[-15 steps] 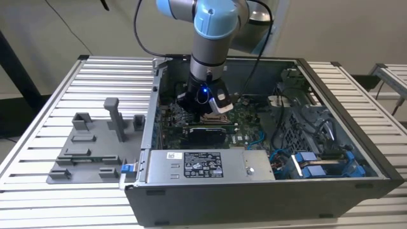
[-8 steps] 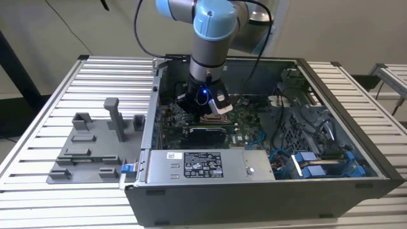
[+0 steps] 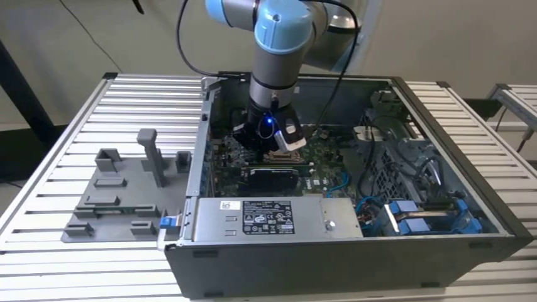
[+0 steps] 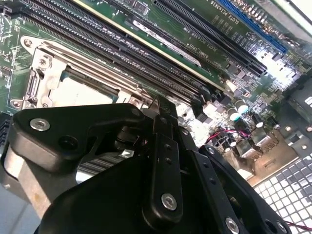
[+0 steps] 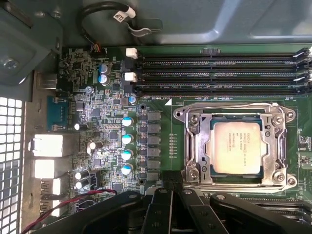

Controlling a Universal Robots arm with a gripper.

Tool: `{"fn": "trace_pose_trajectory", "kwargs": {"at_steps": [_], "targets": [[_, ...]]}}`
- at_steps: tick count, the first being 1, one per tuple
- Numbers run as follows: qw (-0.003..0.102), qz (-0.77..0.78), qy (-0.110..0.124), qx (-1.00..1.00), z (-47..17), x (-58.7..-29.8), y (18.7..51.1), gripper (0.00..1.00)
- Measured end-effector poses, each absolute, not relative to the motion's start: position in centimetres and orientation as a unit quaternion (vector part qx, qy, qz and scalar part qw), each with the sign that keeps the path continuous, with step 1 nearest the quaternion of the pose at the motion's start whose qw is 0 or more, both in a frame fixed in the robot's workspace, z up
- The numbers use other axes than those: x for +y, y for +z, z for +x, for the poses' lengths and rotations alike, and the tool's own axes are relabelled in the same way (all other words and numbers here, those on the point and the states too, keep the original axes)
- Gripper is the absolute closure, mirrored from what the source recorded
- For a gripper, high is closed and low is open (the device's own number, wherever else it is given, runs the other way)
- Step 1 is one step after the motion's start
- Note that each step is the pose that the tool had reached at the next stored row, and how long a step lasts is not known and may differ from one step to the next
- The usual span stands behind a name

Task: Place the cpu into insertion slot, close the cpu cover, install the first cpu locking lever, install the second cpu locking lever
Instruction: 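Install the second cpu locking lever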

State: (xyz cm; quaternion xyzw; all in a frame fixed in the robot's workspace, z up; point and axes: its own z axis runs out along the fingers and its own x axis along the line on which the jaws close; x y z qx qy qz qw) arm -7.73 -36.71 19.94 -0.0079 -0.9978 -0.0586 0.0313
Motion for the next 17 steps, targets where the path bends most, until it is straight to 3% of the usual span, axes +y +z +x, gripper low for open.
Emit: {"fn": "trace_pose_trajectory", "kwargs": {"at_steps": [17], "targets": [[0.041, -0.009, -0.054, -0.998, -7.8, -36.9, 21.0, 0.89]]}}
